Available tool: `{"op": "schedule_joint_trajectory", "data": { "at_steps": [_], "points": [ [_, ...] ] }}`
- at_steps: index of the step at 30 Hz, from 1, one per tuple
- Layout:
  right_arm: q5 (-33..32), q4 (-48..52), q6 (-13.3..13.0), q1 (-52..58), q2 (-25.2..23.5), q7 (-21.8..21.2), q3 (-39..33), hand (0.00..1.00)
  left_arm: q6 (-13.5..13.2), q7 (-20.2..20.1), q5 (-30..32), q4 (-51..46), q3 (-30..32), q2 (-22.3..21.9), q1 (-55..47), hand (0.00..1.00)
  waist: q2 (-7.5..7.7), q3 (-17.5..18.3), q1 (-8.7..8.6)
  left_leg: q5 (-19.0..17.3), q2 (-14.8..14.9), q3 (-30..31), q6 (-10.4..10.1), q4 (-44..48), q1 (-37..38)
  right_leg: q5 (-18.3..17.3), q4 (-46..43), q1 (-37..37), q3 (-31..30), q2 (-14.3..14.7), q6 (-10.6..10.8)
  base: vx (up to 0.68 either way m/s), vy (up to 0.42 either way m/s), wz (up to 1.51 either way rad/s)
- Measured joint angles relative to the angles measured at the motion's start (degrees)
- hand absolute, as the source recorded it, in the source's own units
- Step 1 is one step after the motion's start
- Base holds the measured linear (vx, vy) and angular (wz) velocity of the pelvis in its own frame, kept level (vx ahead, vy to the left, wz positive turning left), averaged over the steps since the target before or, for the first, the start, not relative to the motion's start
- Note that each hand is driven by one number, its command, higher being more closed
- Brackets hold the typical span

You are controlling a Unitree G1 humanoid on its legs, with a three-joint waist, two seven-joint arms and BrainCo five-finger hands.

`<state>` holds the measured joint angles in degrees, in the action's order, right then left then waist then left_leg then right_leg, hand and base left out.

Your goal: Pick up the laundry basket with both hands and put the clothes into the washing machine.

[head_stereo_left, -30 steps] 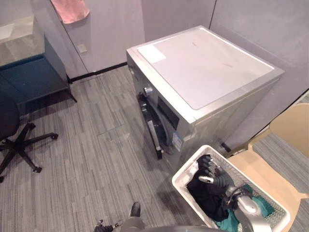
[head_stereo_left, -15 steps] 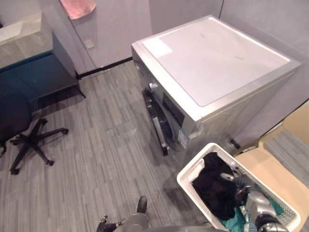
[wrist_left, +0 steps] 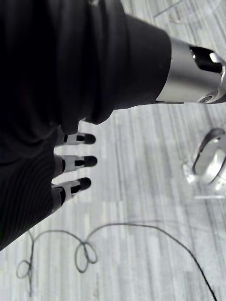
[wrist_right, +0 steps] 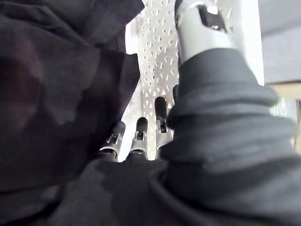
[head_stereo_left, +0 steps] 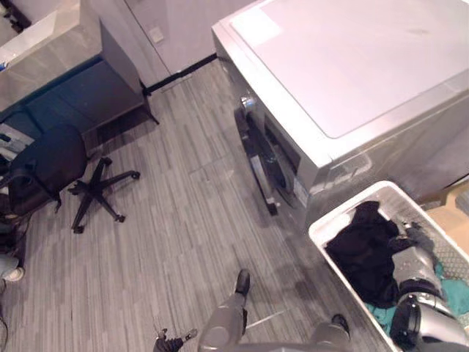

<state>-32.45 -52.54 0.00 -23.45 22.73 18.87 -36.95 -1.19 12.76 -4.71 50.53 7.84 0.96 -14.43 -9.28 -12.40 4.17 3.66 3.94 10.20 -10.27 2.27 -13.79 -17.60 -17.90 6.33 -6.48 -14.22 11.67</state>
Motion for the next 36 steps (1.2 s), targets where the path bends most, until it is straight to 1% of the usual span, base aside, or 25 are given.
{"op": "schedule_joint_trajectory", "data": {
  "at_steps": [1,3,4,7,11,15,17,19,21,23,24,26,27,29,33,35,36],
  "points": [
    [-0.8,0.7,-0.1,-0.1,0.1,0.4,-1.3,0.0,0.0,0.0,-0.1,-0.5,0.0,-0.2,-0.1,0.0,-0.09,-0.1,-0.03,0.0,-0.1,-0.1,0.0,-0.1,0.0,0.0,0.0,0.0,-0.1,-0.1,0.0,0.05,-0.012,-0.05],
    [-3.1,3.4,-0.4,-0.3,0.3,2.5,-5.6,0.0,0.0,0.3,-0.4,-1.5,0.0,-0.3,-0.1,0.0,-0.02,-0.2,-0.1,0.0,-0.1,-0.8,0.0,-0.2,0.1,0.0,-0.1,0.2,0.0,-0.3,0.0,0.04,-0.008,-0.04],
    [-3.7,4.2,-0.7,-0.3,0.3,3.0,-6.5,0.0,0.0,0.4,-0.4,-1.8,0.0,-0.3,-0.1,0.0,0.0,-0.2,-0.1,0.0,-0.1,-0.9,0.0,-0.2,0.1,0.0,-0.2,0.4,0.0,-0.4,0.0,0.04,-0.017,-0.08],
    [-6.9,8.7,-2.2,-1.3,0.3,5.5,-10.6,0.0,0.0,1.4,-0.9,-2.9,0.0,-0.9,-0.1,0.0,-0.05,-1.0,-0.2,0.0,-0.2,-2.5,0.0,-0.4,0.4,-0.1,-1.2,1.1,-0.1,-0.9,0.1,0.01,-0.013,-0.11],
    [-10.4,13.3,-4.1,-2.2,0.2,8.4,-15.3,0.0,0.0,2.3,-1.0,-3.2,0.0,-1.9,0.6,0.0,0.13,-2.3,-0.23,-0.3,-0.9,-3.8,0.5,-0.4,0.5,-1.5,-3.1,2.4,-0.7,-1.8,0.5,-0.01,-0.007,-0.03],
    [-10.8,17.0,-4.2,-3.3,-0.2,10.2,-15.3,0.0,0.0,2.4,-1.3,-3.2,0.6,-2.4,1.0,0.0,0.17,-2.6,-0.25,-0.5,-0.8,-5.9,0.7,-0.4,0.7,-1.5,-3.2,3.1,-2.2,-2.0,0.5,0.0,-0.017,-0.16],
    [-10.7,20.6,-4.9,-3.7,-0.6,11.2,-15.3,0.0,0.0,2.5,-1.3,-3.2,0.9,-2.5,1.3,0.0,0.38,-2.7,-0.21,-0.7,-0.5,-6.6,0.8,-0.4,1.0,-1.5,-3.2,3.2,-2.7,-1.9,0.5,0.01,-0.034,-0.11],
    [-9.7,22.8,-5.8,-4.4,-0.6,11.2,-14.7,0.0,0.0,2.5,-1.3,-3.2,1.4,-2.5,1.6,0.0,0.67,-2.9,-0.21,-1.0,-0.4,-7.4,0.7,-0.4,1.4,-1.5,-3.2,3.1,-3.2,-1.9,0.5,0.0,-0.021,-0.15],
    [-8.7,27.3,-7.1,-5.3,-0.2,10.9,-13.7,0.0,0.0,2.5,-1.3,-3.2,1.8,-2.5,2.0,0.0,0.93,-3.1,-0.39,-1.3,-0.2,-7.6,0.7,-0.4,1.7,-1.5,-3.2,3.0,-3.2,-1.9,0.5,0.0,-0.018,-0.08],
    [-7.4,29.5,-8.6,-6.3,1.3,10.8,-12.4,0.0,-0.3,2.6,-1.3,-3.3,2.0,-2.3,2.2,0.0,1.36,-3.4,-0.51,-1.4,-0.1,-7.8,0.7,-0.4,1.9,-1.5,-3.2,3.0,-3.2,-1.8,0.5,0.0,-0.02,-0.05],
    [-7.2,30.8,-8.9,-6.6,2.5,10.7,-11.3,0.0,-0.4,2.6,-1.3,-3.3,2.7,-2.4,2.2,0.0,1.73,-3.6,-0.52,-1.4,-0.1,-7.8,0.7,-0.4,2.0,-1.4,-3.2,2.9,-3.2,-1.8,0.5,0.0,0.0,0.0],
    [-6.4,33.2,-9.1,-6.9,3.3,10.6,-9.8,0.0,-0.4,2.6,-1.3,-3.2,3.5,-2.4,2.3,0.0,2.15,-3.9,-0.66,-1.4,0.0,-7.8,0.7,-0.4,2.0,-1.4,-3.2,2.8,-3.1,-1.7,0.5,0.0,0.0,0.0],
    [-5.1,35.1,-9.5,-7.4,4.0,9.8,-8.8,0.0,-0.3,2.6,-1.3,-3.2,4.0,-2.4,2.3,0.0,2.45,-4.1,-1.04,-1.4,0.1,-7.6,0.7,-0.4,2.1,-1.1,-3.1,2.6,-2.9,-1.6,0.7,0.0,-0.019,0.03],
    [-5.3,37.8,-9.9,-7.2,4.1,8.9,-6.7,0.0,-0.3,2.6,-1.3,-3.1,4.2,-2.4,2.2,0.0,2.6,-4.2,-1.78,-1.4,0.1,-7.2,0.7,-0.4,2.7,-0.3,-2.8,1.7,-2.4,-1.5,1.0,0.01,-0.009,0.06],
    [-5.1,47.8,-10.7,-2.4,3.3,7.3,-3.0,0.0,-0.3,2.6,-1.1,-3.2,4.6,-2.5,2.2,0.0,2.96,-4.1,-1.75,-1.7,0.9,-7.3,1.2,-0.5,3.6,2.2,-2.1,0.8,-1.4,-0.9,1.6,0.0,0.003,-0.04],
    [-3.4,54.8,-11.0,2.9,0.1,6.4,-3.0,0.0,-0.1,2.6,-0.5,-3.2,6.8,-2.2,2.2,0.0,4.5,-3.6,-1.99,-1.7,1.1,-7.3,1.2,-0.6,4.0,3.1,-1.0,0.2,-1.2,-0.7,1.5,0.02,0.009,-0.05],
    [-2.9,56.3,-11.0,4.6,-0.8,6.2,-3.0,0.0,0.1,2.6,-0.3,-3.2,7.4,-2.1,2.2,0.0,5.23,-3.4,-2.06,-1.7,1.1,-7.2,1.2,-0.7,4.2,3.2,-0.6,-0.3,-1.2,-0.7,1.6,0.0,0.0,0.0]
  ]
}}
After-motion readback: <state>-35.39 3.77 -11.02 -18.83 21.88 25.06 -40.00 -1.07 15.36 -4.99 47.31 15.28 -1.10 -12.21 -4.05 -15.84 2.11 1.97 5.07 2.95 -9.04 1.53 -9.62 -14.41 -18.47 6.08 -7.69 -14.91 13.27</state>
